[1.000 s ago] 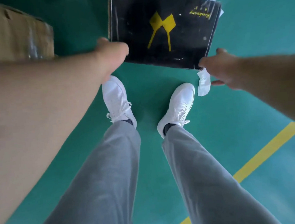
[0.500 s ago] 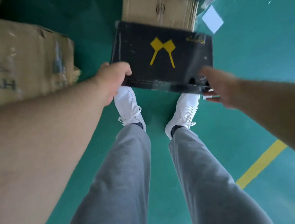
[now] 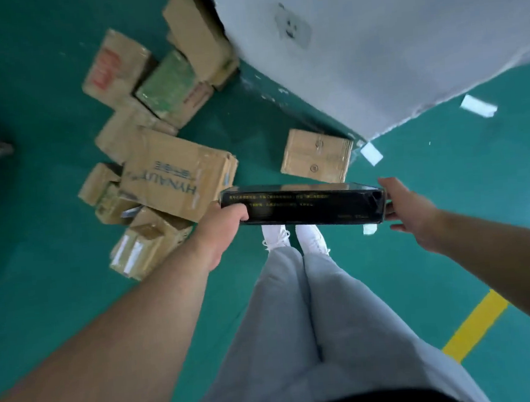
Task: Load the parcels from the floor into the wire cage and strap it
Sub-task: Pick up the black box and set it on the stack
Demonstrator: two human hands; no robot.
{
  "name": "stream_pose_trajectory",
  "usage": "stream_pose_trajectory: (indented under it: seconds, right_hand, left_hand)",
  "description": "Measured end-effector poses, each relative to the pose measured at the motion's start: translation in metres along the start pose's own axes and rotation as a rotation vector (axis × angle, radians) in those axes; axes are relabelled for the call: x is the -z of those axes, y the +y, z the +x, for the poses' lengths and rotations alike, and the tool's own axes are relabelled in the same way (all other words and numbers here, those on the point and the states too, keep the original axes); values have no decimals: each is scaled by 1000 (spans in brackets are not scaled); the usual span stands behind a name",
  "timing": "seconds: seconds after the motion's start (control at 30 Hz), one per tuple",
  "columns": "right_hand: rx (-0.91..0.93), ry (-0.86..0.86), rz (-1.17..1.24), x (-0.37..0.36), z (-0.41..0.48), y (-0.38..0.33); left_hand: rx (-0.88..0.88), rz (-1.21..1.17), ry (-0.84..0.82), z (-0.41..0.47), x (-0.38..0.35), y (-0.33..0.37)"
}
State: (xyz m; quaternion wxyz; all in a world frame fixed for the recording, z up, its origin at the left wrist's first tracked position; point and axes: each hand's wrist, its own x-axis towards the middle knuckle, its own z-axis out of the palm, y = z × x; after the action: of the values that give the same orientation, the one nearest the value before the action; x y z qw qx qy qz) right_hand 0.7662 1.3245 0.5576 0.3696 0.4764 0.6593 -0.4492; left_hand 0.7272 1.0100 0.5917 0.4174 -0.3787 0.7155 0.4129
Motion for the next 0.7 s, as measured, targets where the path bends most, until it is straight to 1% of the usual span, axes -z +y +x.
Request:
stream_pose_trajectory:
  seconds: [0.03, 0.07, 0.1, 0.2, 0.27, 0.37, 0.53, 0.63, 0.7]
  right_hand:
    - [56, -17, -11, 6, -46, -16]
    - [63, -41, -3, 6, -45, -25]
    - [89, -24, 21, 8, -57, -40]
    - [203, -60, 37, 4, -105, -68]
    - [275, -81, 24, -3, -128, -89]
    - [381, -132, -48, -26, -178, -124]
    - [609, -217, -149, -85, -259, -164]
    - [710, -257, -189, -138, -308, -167]
    - [760, -299, -187, -173, -336, -166]
  left_hand:
    - [-17, -56, 50, -53, 21, -5]
    - [-8, -88, 42, -55, 21, -1]
    - [-11, -114, 65, -66, 27, 0]
    - [14, -246, 125, -114, 55, -18]
    - [27, -345, 168, -134, 70, -30]
    - [-6, -534, 237, -188, 97, -42]
    - [-126, -772, 336, -235, 148, -78]
    - [-199, -905, 461, -259, 184, -123]
    - [-239, -975, 512, -274, 206, -154]
